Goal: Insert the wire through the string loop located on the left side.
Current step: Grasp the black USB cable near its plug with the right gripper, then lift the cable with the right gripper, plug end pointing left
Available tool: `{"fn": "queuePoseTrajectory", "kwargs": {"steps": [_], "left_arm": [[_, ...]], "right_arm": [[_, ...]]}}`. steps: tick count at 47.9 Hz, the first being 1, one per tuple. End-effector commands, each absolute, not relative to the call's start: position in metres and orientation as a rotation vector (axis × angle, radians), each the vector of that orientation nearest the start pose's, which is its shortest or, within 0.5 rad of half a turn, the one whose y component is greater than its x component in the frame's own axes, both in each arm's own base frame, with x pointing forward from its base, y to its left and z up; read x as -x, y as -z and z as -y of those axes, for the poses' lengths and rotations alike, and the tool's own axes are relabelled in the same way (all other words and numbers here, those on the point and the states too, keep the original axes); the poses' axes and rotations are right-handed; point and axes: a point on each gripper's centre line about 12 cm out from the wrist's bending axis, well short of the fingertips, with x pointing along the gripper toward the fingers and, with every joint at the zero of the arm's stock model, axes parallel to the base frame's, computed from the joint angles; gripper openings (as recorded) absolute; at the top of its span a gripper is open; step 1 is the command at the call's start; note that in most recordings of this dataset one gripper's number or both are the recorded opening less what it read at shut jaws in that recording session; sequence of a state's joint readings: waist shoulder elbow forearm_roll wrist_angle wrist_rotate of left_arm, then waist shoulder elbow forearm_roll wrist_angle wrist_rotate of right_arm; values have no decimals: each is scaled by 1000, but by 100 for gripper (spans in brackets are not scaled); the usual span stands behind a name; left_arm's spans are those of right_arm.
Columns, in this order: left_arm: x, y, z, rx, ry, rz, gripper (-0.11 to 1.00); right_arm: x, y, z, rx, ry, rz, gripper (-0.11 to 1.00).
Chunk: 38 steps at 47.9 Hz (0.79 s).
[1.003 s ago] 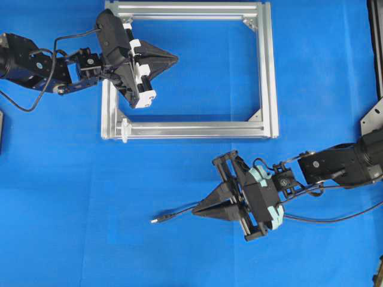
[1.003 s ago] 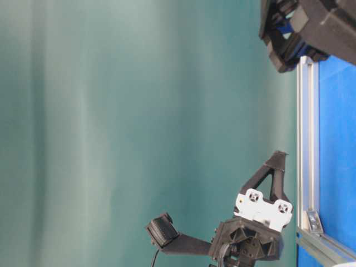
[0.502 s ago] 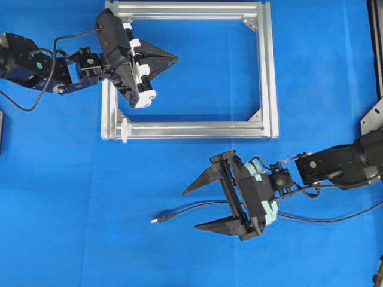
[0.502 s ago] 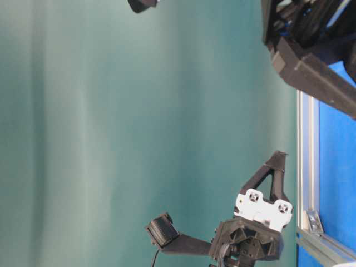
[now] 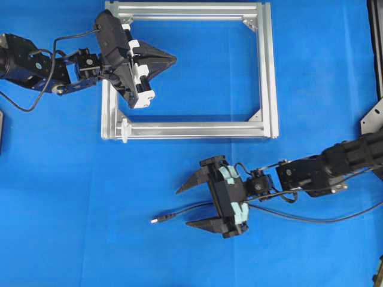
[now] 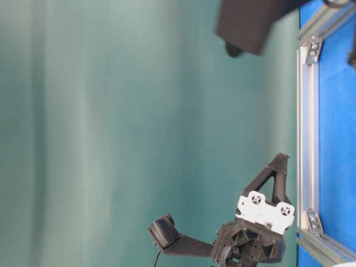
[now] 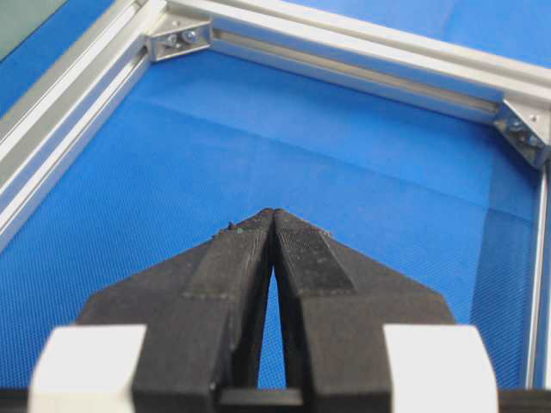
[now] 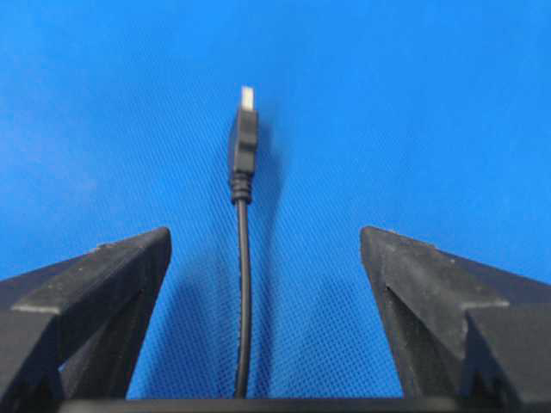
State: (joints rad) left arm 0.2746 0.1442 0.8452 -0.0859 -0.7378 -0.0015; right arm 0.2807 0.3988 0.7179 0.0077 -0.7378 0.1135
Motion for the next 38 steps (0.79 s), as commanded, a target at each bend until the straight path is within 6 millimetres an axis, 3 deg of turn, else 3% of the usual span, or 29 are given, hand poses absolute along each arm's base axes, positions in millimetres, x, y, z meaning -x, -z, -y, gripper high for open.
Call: {"fn": "queuePoseTrajectory", "kwargs": {"steps": [1, 14, 20, 23, 32, 38], "left_arm": [[-366, -150, -111, 83, -337, -195, 0], [-366, -150, -111, 83, -337, -195, 0], [-366, -149, -111, 83, -337, -200, 0], [-366, -150, -111, 83, -337, -198, 0], [-366, -149, -111, 84, -337, -201, 0], [-366, -148, -110, 84, -336, -205, 0]], "right_arm": [[-405, -78, -120, -75, -258, -340, 90], [-406, -74, -120, -73, -258, -345, 88], [-407, -74, -120, -73, -257, -342, 81], [-406, -74, -120, -69, -261, -339, 69], [-406, -74, -121, -66, -264, -334, 16], [-405, -74, -120, -67, -265, -329, -1]]}}
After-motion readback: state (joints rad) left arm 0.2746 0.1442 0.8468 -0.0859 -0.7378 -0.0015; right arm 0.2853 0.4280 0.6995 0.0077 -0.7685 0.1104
